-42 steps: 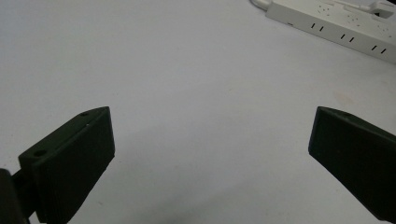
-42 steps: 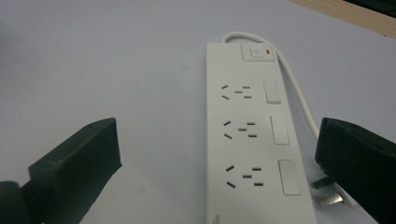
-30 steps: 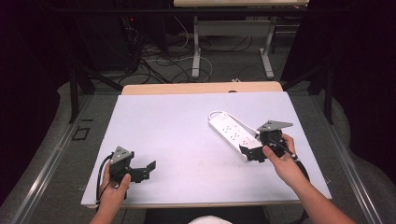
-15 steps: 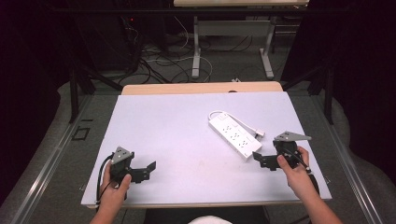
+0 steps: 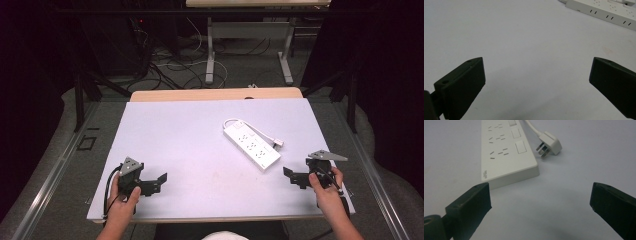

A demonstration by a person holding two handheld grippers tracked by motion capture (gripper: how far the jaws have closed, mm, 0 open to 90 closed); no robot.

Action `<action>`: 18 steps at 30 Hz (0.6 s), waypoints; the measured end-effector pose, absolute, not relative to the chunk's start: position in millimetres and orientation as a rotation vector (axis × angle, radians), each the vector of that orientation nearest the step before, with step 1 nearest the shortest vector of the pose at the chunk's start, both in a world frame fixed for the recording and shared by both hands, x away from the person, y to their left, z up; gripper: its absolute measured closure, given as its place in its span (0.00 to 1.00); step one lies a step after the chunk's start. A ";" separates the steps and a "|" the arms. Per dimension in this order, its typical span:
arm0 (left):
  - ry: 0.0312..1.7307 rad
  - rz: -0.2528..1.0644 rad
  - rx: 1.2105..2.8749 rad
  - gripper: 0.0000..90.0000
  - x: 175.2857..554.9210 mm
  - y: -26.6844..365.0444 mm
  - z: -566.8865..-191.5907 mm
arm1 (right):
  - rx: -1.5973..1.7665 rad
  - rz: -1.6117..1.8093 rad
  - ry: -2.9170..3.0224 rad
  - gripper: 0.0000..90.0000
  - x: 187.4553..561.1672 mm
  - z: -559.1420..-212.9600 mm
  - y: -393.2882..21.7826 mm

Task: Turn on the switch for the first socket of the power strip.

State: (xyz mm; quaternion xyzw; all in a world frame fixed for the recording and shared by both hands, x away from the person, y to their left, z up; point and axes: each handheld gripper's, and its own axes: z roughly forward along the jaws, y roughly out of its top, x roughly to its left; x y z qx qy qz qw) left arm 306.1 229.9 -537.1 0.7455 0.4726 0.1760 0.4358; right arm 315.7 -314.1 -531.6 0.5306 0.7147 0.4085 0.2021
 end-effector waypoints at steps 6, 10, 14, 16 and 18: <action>1.171 0.444 1.860 0.00 306.9 230.4 -537.4 | 1.508 1.138 1.942 0.03 317.2 -538.7 -323.7; 1.176 0.438 1.856 0.00 306.5 230.4 -537.4 | 1.516 1.130 1.912 0.03 318.1 -543.8 -329.0; 1.173 0.439 1.861 0.00 306.4 230.9 -537.3 | 1.525 1.118 1.883 0.03 319.1 -549.2 -334.2; 1.174 0.439 1.861 0.00 306.5 230.9 -537.4 | 1.528 1.112 1.883 0.03 319.4 -550.8 -337.0; 1.173 0.439 1.861 0.00 306.5 230.9 -537.3 | 1.530 1.106 1.877 0.03 320.0 -552.3 -339.1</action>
